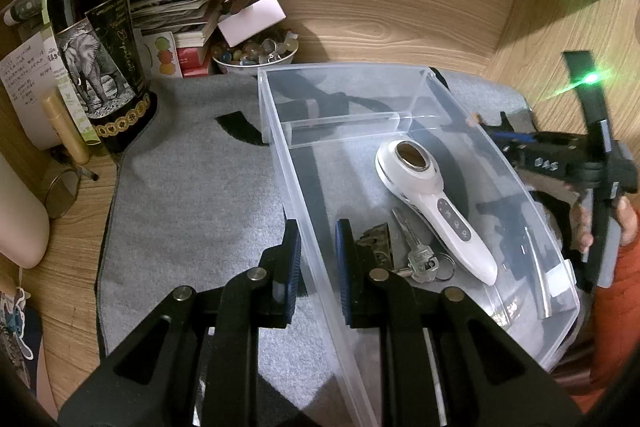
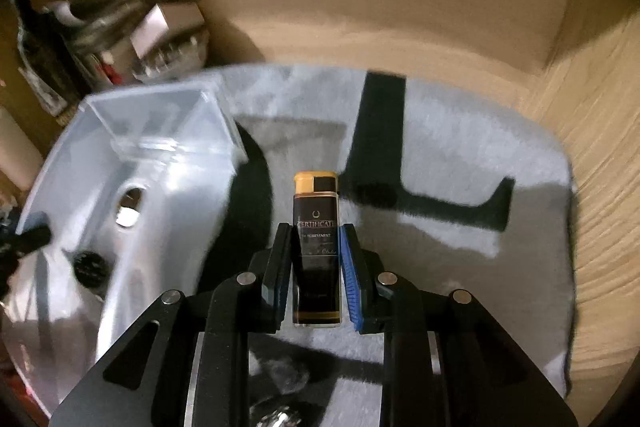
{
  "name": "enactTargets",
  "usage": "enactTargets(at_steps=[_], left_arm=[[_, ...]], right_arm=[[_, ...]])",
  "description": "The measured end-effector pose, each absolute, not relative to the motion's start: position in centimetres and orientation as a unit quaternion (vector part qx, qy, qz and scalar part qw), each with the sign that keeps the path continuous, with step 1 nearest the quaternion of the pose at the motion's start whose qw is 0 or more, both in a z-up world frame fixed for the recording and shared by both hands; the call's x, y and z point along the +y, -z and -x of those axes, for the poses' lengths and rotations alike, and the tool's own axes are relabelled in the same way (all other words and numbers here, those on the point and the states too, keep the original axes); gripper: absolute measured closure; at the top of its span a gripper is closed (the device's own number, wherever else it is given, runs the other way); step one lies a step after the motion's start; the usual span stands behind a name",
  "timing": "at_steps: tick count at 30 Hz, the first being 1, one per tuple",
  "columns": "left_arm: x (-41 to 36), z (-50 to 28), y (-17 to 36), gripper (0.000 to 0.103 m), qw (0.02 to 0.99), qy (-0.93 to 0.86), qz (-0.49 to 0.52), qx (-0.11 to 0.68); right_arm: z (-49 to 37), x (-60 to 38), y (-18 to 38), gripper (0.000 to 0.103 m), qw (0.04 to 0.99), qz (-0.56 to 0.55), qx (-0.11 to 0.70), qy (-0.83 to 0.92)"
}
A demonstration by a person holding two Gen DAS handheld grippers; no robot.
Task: Organize rigid objects
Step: 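Close the right tool on the gold-topped black lighter on the mat, then carry the lighter into the clear box and open the right tool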
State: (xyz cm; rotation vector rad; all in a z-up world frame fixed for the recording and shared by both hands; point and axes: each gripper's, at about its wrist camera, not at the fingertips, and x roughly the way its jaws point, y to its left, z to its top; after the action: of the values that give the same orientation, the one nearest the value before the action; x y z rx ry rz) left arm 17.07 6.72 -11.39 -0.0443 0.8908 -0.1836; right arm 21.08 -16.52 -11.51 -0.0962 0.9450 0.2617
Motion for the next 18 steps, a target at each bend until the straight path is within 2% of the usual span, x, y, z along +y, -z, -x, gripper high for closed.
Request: enactTargets(at_steps=[7,18], left_arm=[[6.8,-17.1,11.4,0.087,0.898,0.089,0.022,0.430],[6.8,-17.0,11.4,0.087,0.898,0.089,0.023,0.430]], right_arm=[[-18.8,-15.4,7.1,0.082,0.906,0.054,0.396,-0.143],[-16.2,-12.4,4.7,0.081,0.916,0.067,0.350,-0.186]])
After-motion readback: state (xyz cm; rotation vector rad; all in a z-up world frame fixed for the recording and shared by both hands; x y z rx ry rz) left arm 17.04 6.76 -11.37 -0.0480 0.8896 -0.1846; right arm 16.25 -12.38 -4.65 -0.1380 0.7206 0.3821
